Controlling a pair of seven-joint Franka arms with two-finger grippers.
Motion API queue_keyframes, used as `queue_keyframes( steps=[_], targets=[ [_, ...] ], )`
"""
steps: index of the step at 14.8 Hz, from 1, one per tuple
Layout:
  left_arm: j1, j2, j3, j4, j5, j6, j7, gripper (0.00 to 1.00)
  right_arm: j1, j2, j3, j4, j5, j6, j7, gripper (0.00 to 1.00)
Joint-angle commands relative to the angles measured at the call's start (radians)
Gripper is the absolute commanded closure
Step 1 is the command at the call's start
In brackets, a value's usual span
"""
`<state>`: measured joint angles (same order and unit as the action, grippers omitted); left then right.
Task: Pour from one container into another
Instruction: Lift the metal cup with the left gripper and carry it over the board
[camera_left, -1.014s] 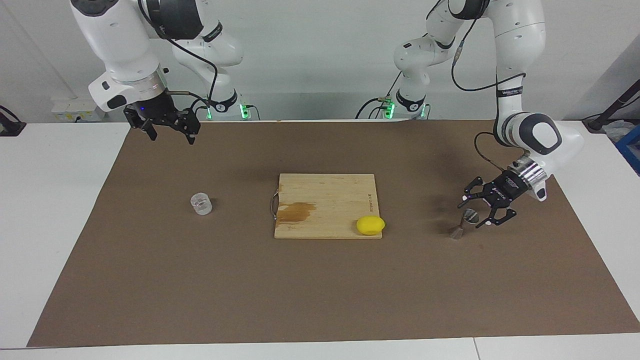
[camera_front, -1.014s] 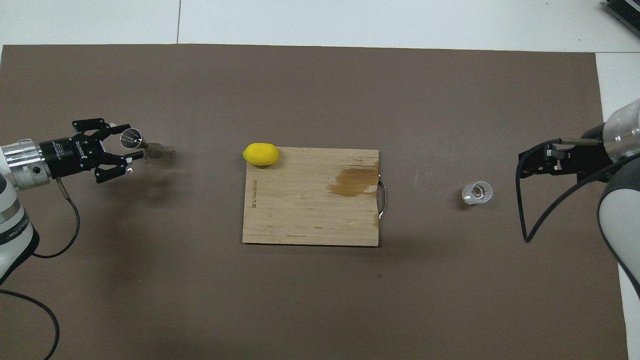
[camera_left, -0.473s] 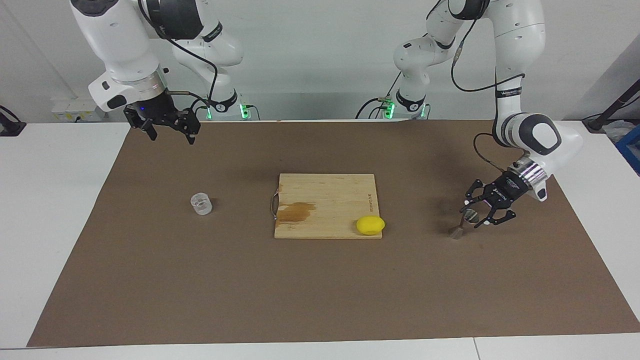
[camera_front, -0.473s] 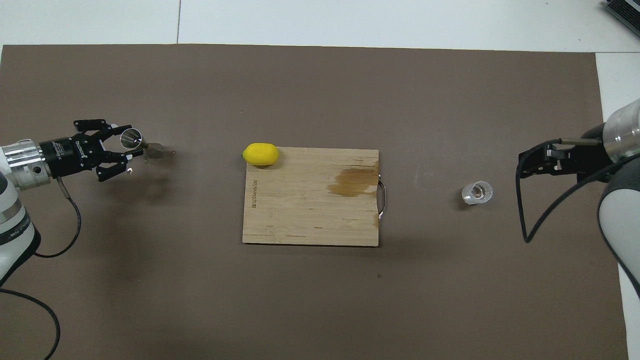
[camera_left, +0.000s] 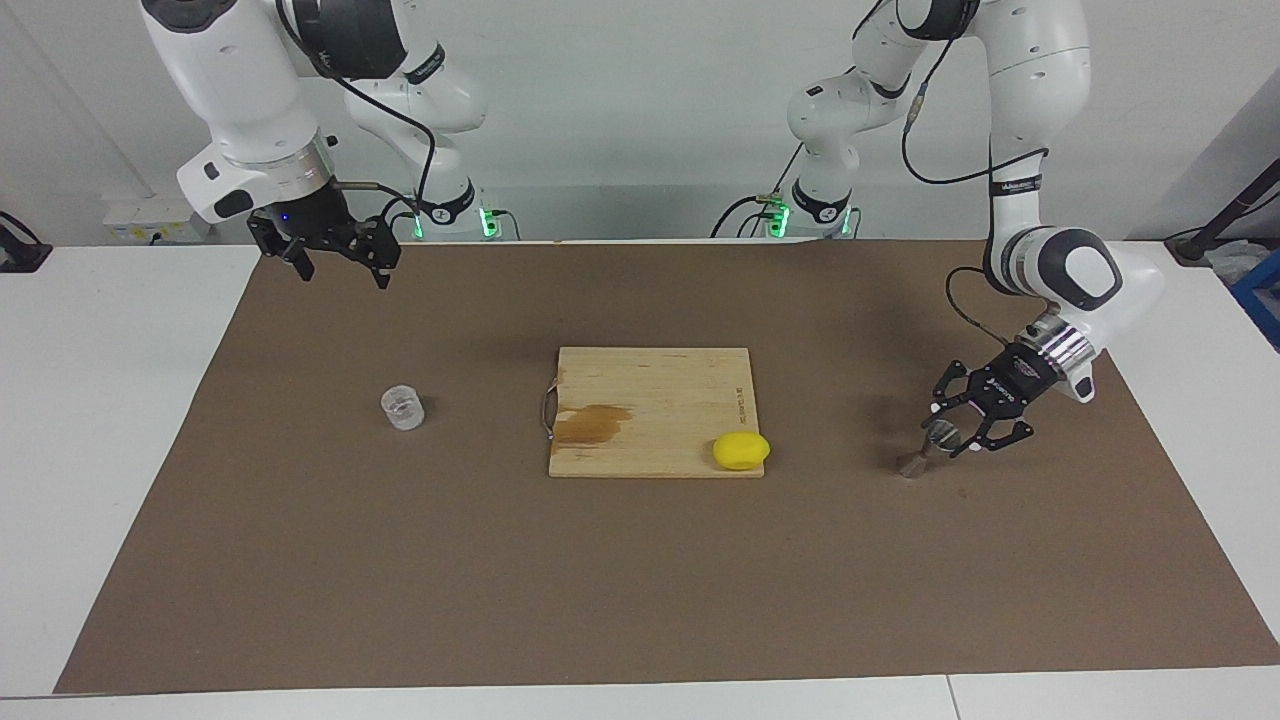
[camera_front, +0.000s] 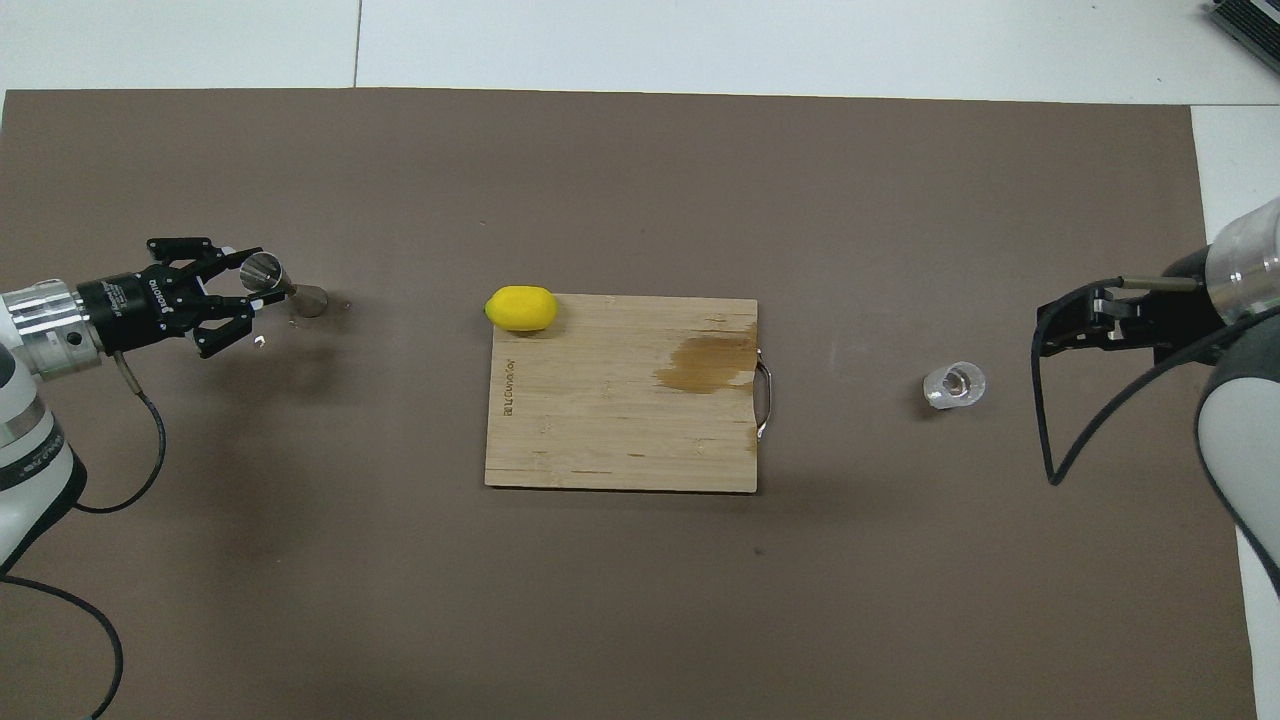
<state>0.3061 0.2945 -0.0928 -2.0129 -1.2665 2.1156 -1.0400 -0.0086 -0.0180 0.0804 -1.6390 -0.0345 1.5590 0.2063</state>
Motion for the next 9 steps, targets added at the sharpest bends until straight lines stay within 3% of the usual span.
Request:
queue_keyframes(
  steps=[1,9],
  targets=[
    [-0.012,-0.003,0.001,-0.013,-0.027,0.017,0.020,1.00,-0.014,-0.019,0.005,-0.016,0.019,0.000,0.008,0.00],
    [-0.064,-0.031,-0.054,0.091,-0.027,-0.023,-0.008,1.00,-0.014,-0.019,0.005,-0.016,0.019,-0.001,0.008,0.00]
  ],
)
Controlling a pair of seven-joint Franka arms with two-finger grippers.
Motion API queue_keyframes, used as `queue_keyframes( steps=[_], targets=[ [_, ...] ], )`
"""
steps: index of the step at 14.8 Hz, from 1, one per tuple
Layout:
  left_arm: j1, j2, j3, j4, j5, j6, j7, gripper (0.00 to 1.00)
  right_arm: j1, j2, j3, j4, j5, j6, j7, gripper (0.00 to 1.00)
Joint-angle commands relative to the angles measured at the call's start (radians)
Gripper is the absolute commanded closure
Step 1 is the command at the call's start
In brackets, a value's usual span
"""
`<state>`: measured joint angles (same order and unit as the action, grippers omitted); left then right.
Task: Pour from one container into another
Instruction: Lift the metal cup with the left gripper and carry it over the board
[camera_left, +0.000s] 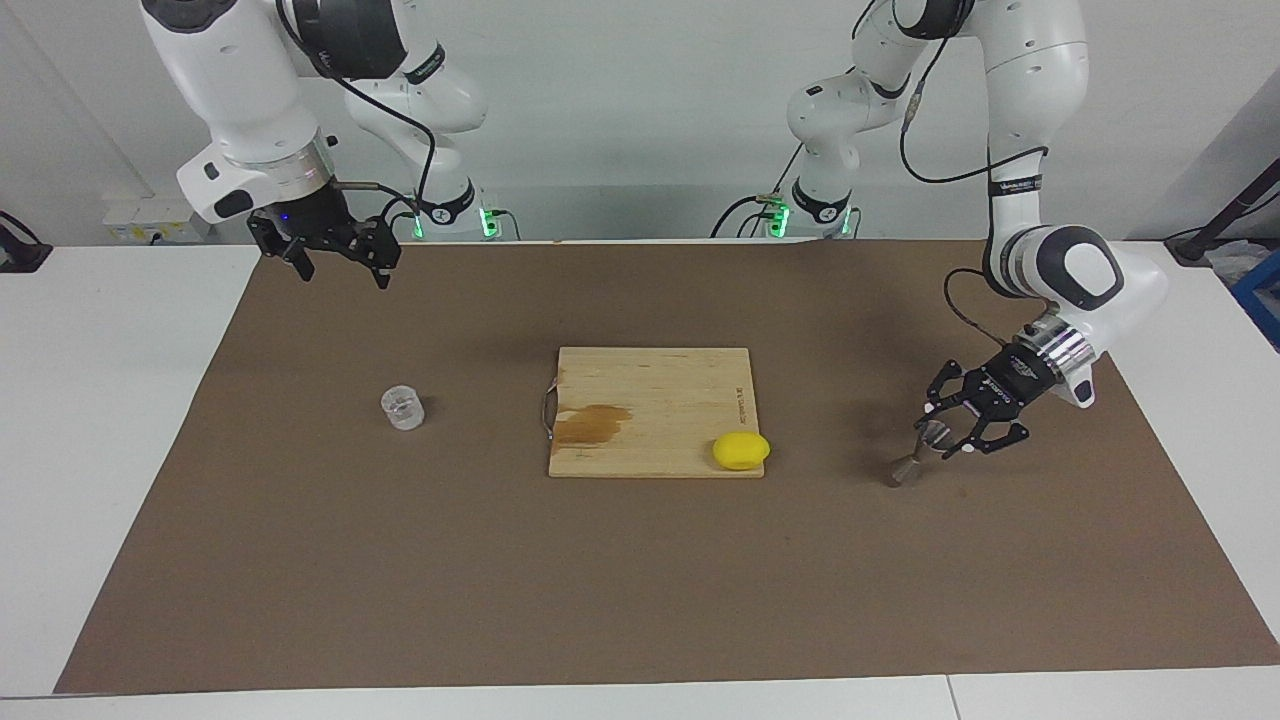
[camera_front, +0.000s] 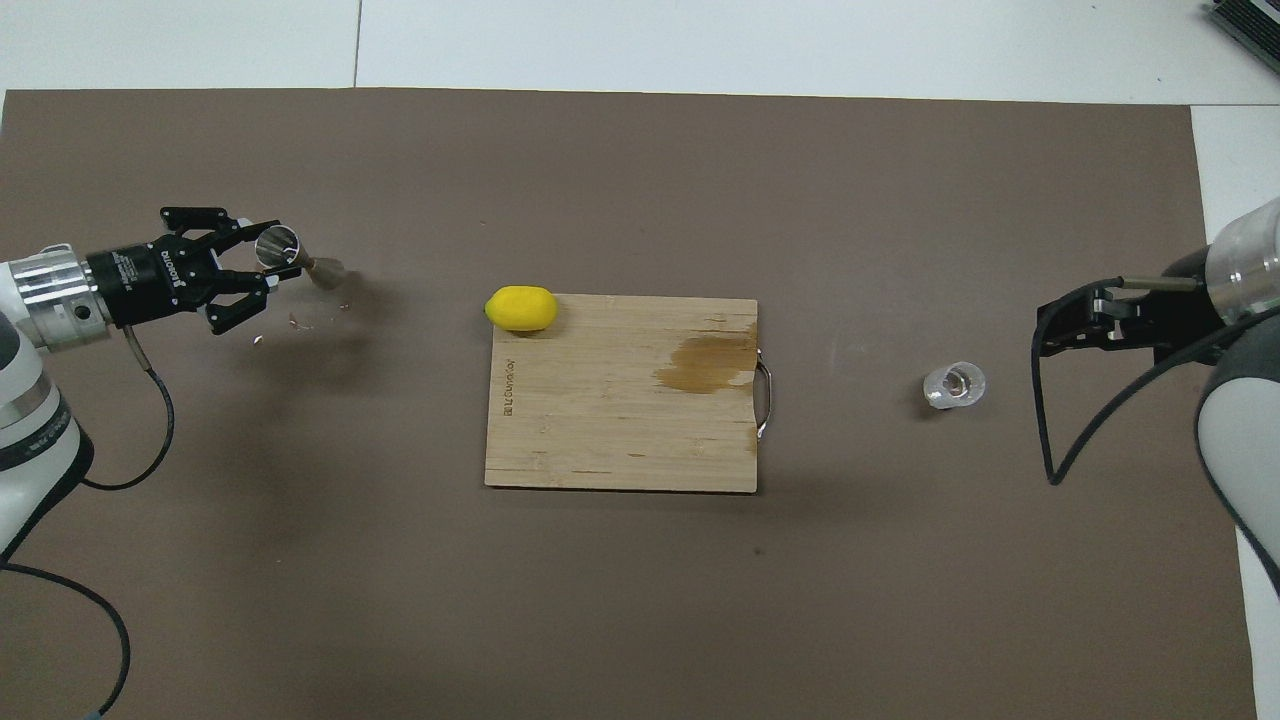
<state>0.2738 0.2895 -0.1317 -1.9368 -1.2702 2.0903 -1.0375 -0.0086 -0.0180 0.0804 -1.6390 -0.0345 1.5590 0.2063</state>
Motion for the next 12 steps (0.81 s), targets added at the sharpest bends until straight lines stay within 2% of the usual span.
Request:
queue_keyframes(
  steps=[1,5,8,12],
  targets=[
    [-0.045,-0.033,-0.035,0.019,-0.024,0.008,-0.028,1.00,-0.014,-0.019,0.005,-0.016,0.019,0.000,0.008,0.00],
    [-0.155,-0.050,-0.105,0.022,-0.058,0.071,-0.087,1.00,-0.014,-0.019,0.005,-0.018,0.019,-0.002,0.008,0.00],
    [-0.310,-0.055,-0.105,0.021,-0.156,0.218,-0.160,1.00,-0.014,-0.019,0.005,-0.016,0.019,-0.001,0.008,0.00],
    [-0.505,-0.046,-0.105,0.016,-0.285,0.402,-0.161,1.00,-0.013,-0.019,0.005,-0.016,0.019,-0.002,0.008,0.00]
  ],
)
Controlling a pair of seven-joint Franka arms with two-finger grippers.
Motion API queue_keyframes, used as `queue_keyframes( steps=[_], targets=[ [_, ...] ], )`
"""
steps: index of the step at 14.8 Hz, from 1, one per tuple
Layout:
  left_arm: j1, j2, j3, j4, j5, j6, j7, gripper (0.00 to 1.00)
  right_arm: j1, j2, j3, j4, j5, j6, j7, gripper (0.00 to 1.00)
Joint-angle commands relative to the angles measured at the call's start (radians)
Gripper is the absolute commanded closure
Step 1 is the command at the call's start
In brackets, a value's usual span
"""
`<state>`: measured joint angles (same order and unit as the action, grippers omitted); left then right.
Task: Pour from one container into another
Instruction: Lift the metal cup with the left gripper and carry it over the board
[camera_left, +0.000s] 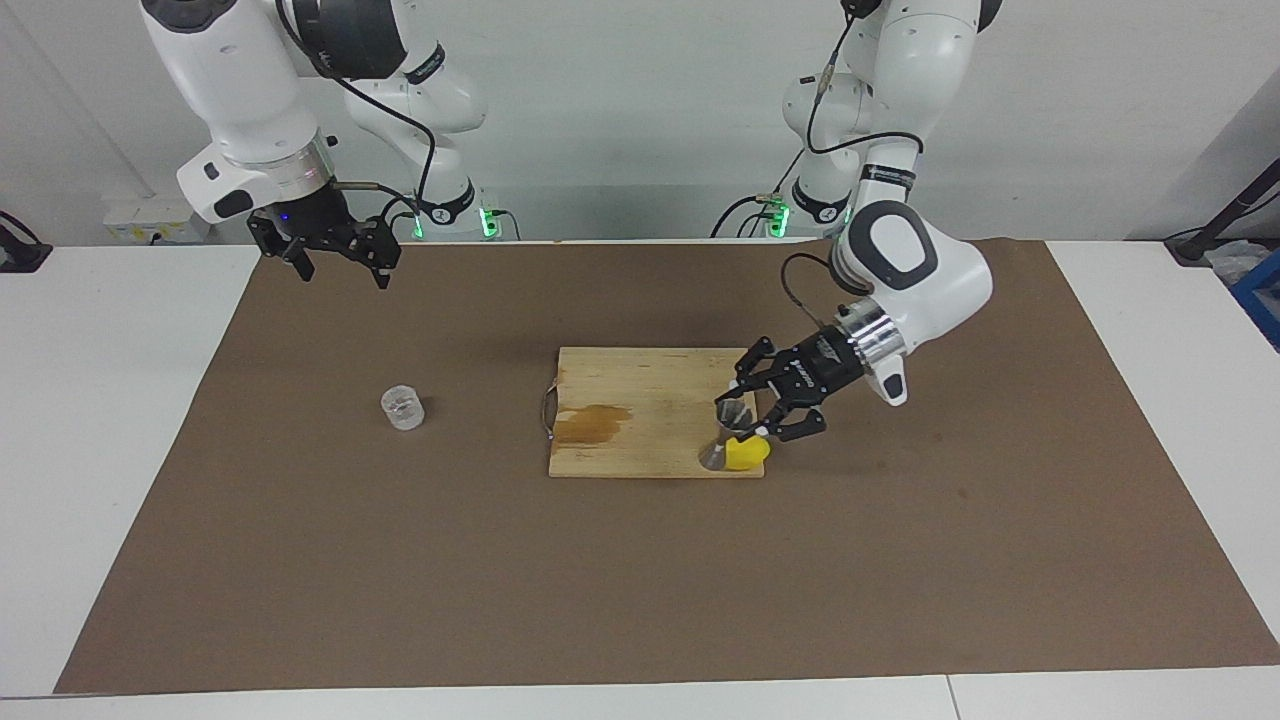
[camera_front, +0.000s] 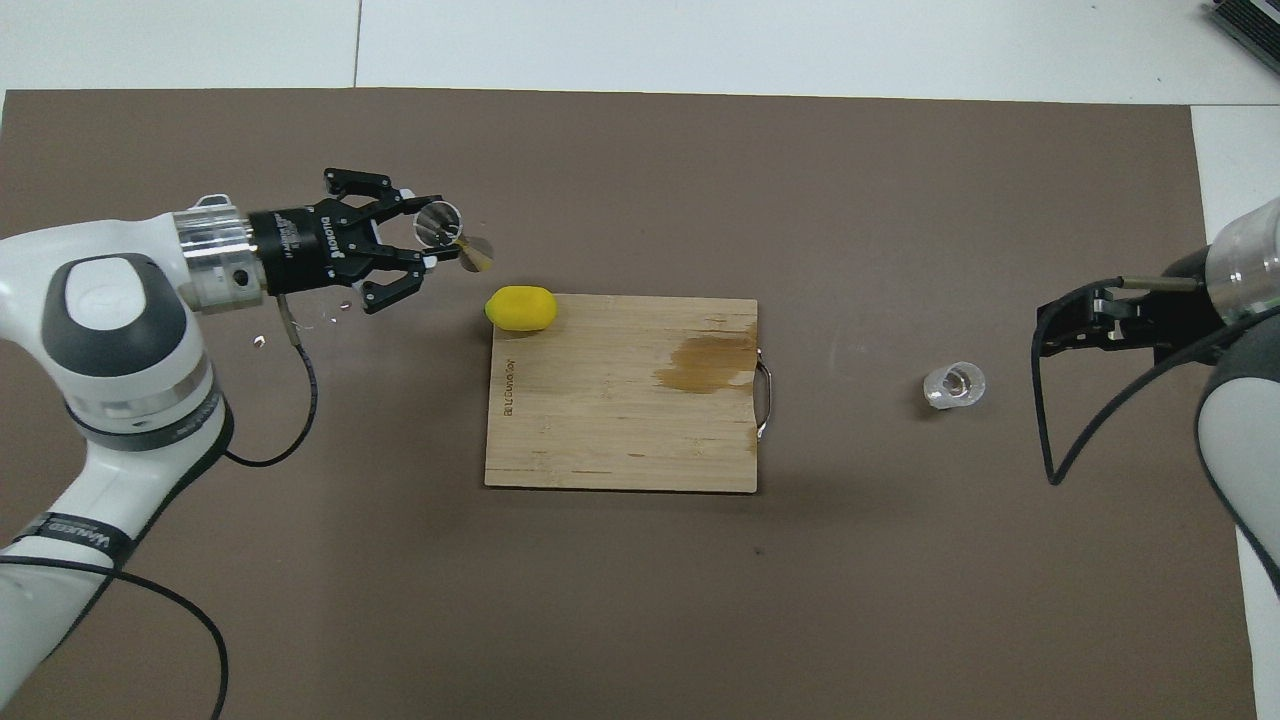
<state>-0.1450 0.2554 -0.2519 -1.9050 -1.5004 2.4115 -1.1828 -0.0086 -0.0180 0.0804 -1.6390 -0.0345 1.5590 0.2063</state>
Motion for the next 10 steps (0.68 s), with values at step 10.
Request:
queue_keyframes(
  steps=[10],
  targets=[
    [-0.387,0.024,0.019,-0.031,-0.152,0.396,-0.012,1.00,-0.019,-0.019,0.001,-0.018,0.021,-0.011,0.002,0.00]
  ],
)
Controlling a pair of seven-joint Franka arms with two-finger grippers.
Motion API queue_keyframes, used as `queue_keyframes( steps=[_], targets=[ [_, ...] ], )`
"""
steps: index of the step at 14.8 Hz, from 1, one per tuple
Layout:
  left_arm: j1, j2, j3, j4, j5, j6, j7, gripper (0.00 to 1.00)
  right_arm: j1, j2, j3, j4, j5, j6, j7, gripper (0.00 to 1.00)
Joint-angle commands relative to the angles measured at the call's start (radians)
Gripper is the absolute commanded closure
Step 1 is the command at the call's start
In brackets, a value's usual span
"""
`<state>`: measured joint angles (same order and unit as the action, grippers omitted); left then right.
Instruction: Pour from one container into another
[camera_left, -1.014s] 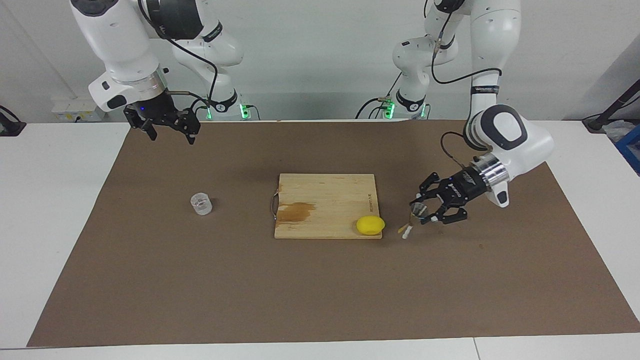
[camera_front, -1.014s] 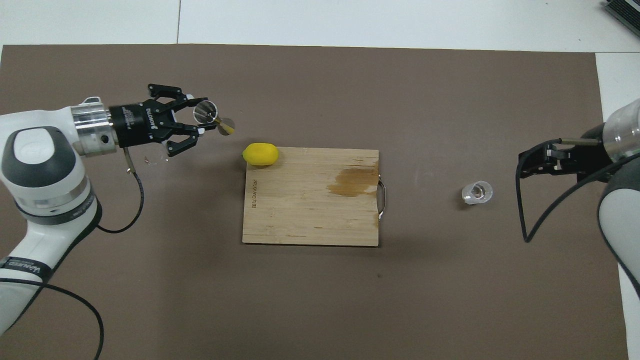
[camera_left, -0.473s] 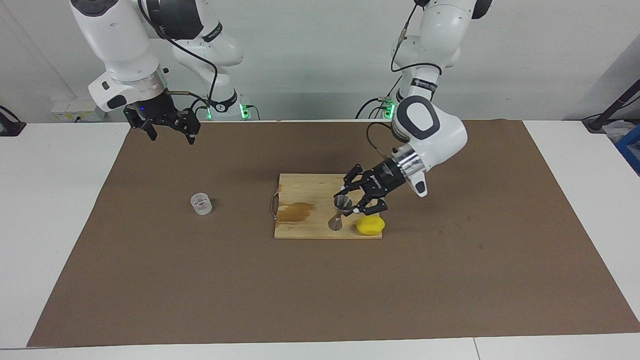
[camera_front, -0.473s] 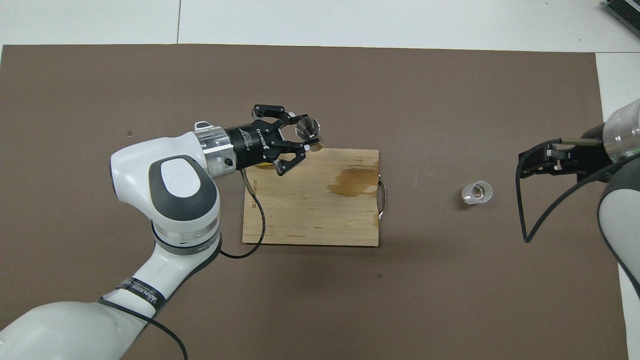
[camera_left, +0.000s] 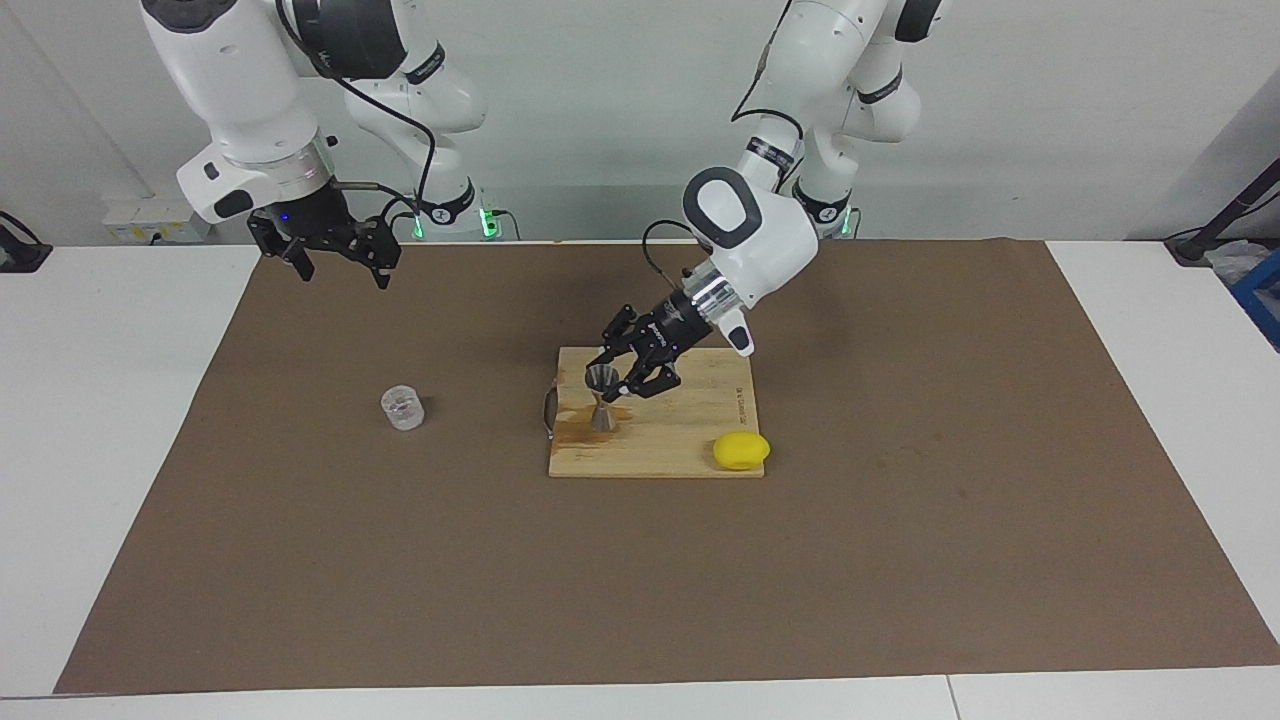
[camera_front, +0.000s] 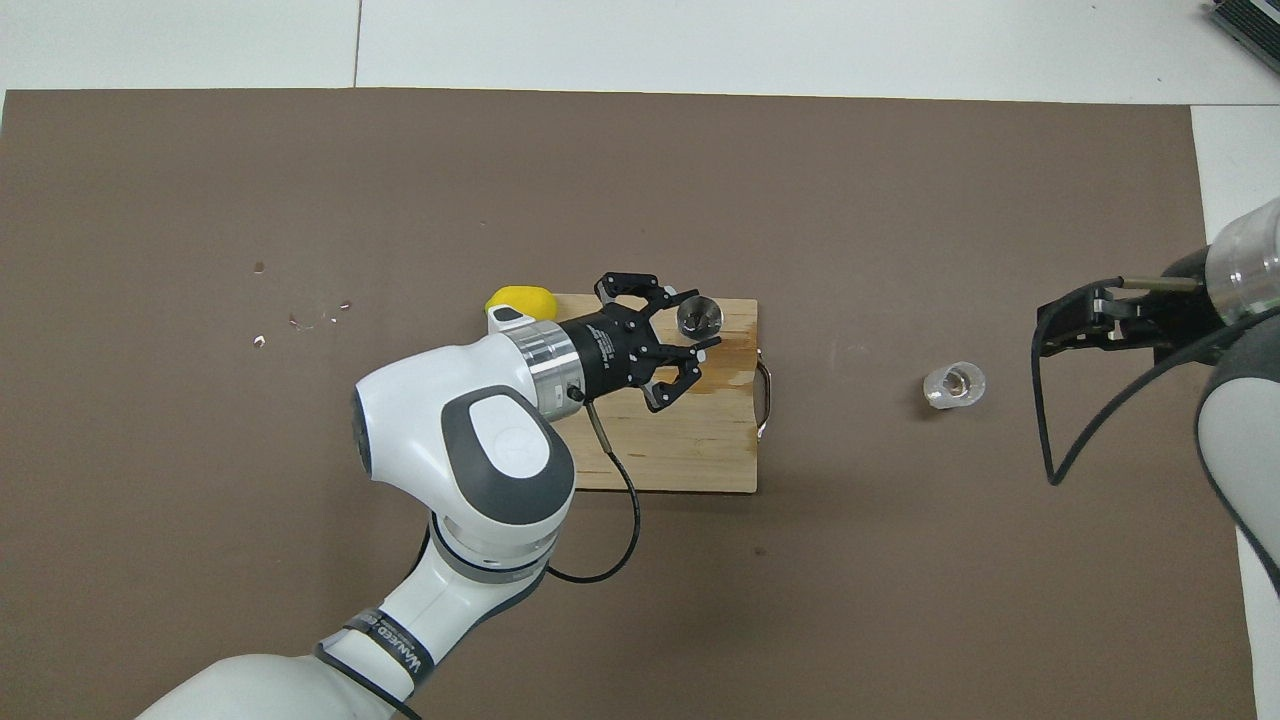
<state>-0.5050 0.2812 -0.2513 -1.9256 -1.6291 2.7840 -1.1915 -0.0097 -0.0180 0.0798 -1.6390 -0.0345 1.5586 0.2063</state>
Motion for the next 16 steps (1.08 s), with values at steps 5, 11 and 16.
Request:
queue_keyframes(
  steps=[5,11,16],
  targets=[
    [-0.067,0.029,0.018,-0.010,-0.034,0.066,0.000,1.00,-0.007,-0.019,0.005,-0.016,0.019,-0.005,0.013,0.02],
    [-0.081,0.059,0.020,0.014,-0.035,0.069,0.001,1.00,-0.067,-0.008,0.003,-0.019,0.076,0.003,0.335,0.06],
    [-0.090,0.084,0.021,0.036,-0.034,0.071,0.001,1.00,-0.176,0.023,0.001,-0.031,0.287,0.073,0.704,0.04]
  ],
)
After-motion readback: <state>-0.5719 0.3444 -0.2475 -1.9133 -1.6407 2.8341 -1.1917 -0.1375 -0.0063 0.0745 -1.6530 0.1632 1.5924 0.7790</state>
